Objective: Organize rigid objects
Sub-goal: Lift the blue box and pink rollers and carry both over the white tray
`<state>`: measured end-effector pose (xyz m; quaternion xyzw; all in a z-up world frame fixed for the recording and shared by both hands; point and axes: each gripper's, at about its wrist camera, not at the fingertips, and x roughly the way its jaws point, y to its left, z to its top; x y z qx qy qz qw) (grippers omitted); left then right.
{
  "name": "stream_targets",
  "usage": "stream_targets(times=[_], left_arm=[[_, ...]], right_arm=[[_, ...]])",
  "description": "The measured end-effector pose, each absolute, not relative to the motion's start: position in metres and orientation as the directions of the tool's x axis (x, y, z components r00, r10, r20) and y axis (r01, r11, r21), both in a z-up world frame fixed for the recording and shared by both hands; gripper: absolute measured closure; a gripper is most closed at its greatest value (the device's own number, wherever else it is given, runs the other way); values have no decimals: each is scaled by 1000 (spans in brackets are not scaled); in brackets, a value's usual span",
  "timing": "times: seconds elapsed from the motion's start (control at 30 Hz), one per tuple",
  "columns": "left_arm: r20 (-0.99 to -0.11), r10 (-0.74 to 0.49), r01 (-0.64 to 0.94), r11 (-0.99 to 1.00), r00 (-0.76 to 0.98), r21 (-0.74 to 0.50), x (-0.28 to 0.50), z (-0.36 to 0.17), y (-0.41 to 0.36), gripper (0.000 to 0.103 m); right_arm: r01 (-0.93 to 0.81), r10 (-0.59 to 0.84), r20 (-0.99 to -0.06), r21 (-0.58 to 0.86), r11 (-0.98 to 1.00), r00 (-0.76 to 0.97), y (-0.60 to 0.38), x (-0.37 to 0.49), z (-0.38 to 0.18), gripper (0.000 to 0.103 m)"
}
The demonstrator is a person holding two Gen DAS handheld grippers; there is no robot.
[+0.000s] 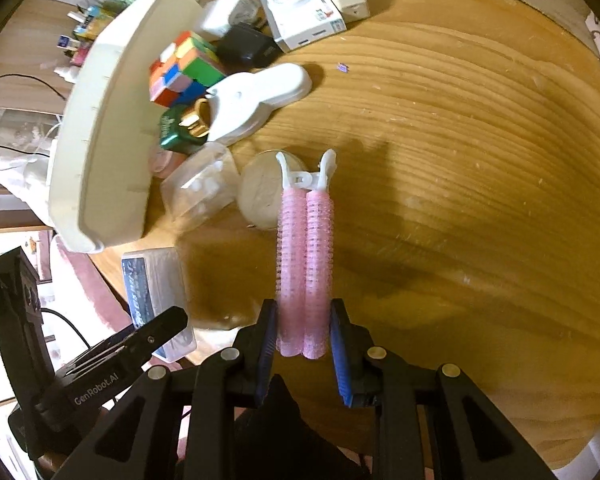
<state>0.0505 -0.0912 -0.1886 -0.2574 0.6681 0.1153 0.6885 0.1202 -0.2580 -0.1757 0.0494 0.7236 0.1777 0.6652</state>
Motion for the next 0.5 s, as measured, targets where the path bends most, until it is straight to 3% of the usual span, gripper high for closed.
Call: stream_targets(times=[0.5], left_arm=[[-975,-148,-304,933,164,-193,57,-130,-120,33]], right_arm=[[-177,379,-925,371,912,9,-284,99,-134,77]])
